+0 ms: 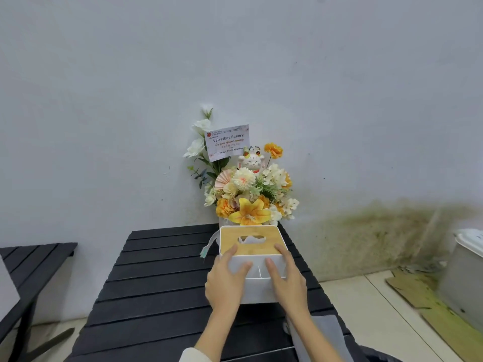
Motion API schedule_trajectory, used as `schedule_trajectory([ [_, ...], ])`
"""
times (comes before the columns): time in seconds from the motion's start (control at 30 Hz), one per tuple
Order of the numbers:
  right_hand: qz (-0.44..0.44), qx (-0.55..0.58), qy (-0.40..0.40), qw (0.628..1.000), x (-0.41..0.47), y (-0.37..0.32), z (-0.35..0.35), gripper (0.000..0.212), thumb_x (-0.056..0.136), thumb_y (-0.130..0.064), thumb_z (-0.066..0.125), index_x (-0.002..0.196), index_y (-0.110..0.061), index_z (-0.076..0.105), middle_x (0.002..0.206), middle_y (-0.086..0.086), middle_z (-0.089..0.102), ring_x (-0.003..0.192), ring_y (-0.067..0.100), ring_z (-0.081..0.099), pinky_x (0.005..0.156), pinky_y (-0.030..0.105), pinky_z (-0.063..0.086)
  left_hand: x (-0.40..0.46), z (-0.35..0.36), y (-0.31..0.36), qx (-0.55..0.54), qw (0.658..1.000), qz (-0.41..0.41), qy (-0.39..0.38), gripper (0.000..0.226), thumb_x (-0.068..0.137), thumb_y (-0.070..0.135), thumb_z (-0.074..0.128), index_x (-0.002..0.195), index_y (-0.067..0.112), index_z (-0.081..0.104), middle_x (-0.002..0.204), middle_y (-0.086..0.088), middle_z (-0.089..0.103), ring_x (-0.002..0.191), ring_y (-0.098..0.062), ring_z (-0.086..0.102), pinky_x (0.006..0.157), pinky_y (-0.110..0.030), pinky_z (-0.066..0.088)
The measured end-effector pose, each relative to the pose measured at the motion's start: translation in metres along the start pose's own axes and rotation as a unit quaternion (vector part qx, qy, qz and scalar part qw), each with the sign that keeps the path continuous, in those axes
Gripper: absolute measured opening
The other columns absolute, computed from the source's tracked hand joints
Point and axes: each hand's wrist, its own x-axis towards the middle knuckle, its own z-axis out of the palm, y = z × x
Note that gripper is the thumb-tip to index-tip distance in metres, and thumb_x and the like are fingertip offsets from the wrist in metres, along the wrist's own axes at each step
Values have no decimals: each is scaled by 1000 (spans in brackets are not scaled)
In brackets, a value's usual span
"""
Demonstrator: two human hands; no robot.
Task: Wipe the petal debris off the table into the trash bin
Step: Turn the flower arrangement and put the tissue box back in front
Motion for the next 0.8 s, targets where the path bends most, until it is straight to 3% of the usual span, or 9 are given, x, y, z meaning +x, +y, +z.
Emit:
schedule_trajectory([
  [0.27, 46, 45, -10, 998, 26, 45, 13, 43, 83, -54, 51, 124, -45, 42, 136, -13, 48, 124, 13, 45, 92, 25, 35, 16, 40, -18, 32, 998, -36, -32, 47, 81, 46, 64, 126, 41, 53, 114, 4, 64, 110, -20, 56, 82, -31, 45],
  [0.37, 62, -2, 3, 998, 35, 51, 19, 44, 82, -58, 51, 123, -47, 42, 140, -10, 44, 128, 14, 40, 102, 39, 35, 26, 45, -23, 47, 995, -42, -72, 49, 80, 46, 65, 126, 40, 53, 119, 3, 62, 114, -20, 53, 85, -30, 44],
  [0.43, 75, -57, 25, 995, 42, 46, 17, 59, 71, -70, 38, 123, -43, 49, 146, -5, 37, 136, 16, 30, 110, 51, 24, 41, 43, -19, 98, 983, -62, -142, 56, 75, 47, 67, 128, 36, 51, 136, -3, 48, 128, -24, 40, 97, -37, 39],
  [0.5, 58, -97, 49, 992, 55, 35, 12, 68, 69, -71, 29, 124, -38, 52, 151, -1, 30, 141, 18, 21, 114, 50, 12, 62, 34, -4, 125, 968, -70, -207, 64, 70, 47, 69, 128, 27, 49, 143, -6, 37, 134, -29, 29, 105, -41, 33],
  [0.53, 39, -111, 57, 991, 63, 28, 10, 70, 71, -70, 27, 126, -35, 51, 151, -1, 29, 141, 18, 20, 114, 48, 9, 75, 27, 5, 103, 969, -64, -213, 64, 71, 43, 70, 128, 23, 48, 138, -2, 41, 131, -28, 33, 104, -38, 35],
  [0.6, 27, -128, 56, 990, 87, 17, 14, 64, 81, -65, 34, 133, -30, 46, 149, 0, 34, 140, 18, 24, 114, 48, 7, 104, 21, 22, 56, 980, -43, -185, 59, 76, 34, 68, 129, 19, 47, 126, 1, 49, 124, -26, 43, 102, -37, 39],
  [0.7, 66, -191, 25, 979, 128, 11, 35, 57, 86, -54, 42, 135, -24, 41, 140, 1, 47, 135, 25, 34, 111, 60, 0, 146, 32, 27, 40, 984, -66, -162, 66, 77, 41, 58, 135, 18, 36, 135, -9, 46, 123, -31, 44, 100, -46, 41],
  [0.8, 96, -192, -2, 977, 155, 7, 56, 67, 85, -59, 41, 136, -14, 37, 131, 6, 55, 129, 31, 41, 110, 62, 2, 180, 53, 14, 50, 984, -86, -145, 58, 81, 42, 48, 128, 8, 40, 126, -16, 53, 116, -36, 48, 96, -48, 44],
])
